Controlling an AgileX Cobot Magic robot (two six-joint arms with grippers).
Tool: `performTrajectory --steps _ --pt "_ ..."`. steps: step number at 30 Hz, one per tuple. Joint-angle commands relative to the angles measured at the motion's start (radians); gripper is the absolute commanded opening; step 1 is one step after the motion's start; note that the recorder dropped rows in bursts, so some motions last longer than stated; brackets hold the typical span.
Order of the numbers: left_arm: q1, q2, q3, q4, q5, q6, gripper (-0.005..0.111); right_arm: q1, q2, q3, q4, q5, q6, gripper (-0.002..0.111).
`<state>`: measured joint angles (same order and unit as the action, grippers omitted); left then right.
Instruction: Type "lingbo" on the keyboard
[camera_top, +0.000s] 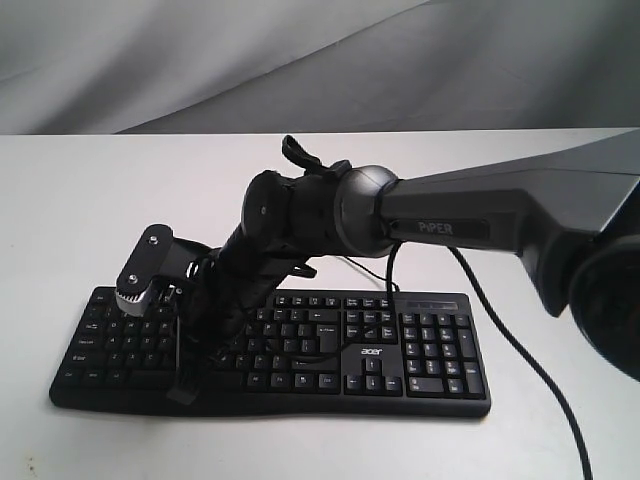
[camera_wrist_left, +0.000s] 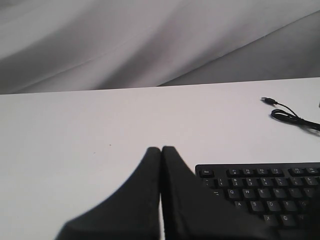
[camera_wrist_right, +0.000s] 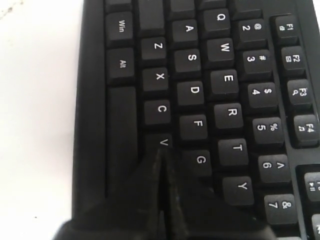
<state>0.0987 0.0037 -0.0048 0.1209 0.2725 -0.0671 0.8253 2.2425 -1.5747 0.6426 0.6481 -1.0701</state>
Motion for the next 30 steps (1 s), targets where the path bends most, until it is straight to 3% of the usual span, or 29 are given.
performTrajectory --steps 1,11,18,30 --pt "0.001 -0.004 0.005 -0.004 -0.007 -0.002 0.001 0.002 -0.001 0.003 -0.003 -0.006 -0.002 0.0" --pt "0.001 -0.004 0.005 -0.004 -0.007 -0.002 0.001 0.002 0.019 0.003 -0.02 -0.006 -0.002 0.0" --pt "0.001 -0.004 0.005 -0.004 -0.007 -0.002 0.001 0.0 -0.074 0.003 -0.145 -0.008 0.074 0.0" --pt "0.001 -0.004 0.005 -0.004 -0.007 -0.002 0.001 -0.086 -0.091 0.066 -0.184 -0.014 0.107 0.0"
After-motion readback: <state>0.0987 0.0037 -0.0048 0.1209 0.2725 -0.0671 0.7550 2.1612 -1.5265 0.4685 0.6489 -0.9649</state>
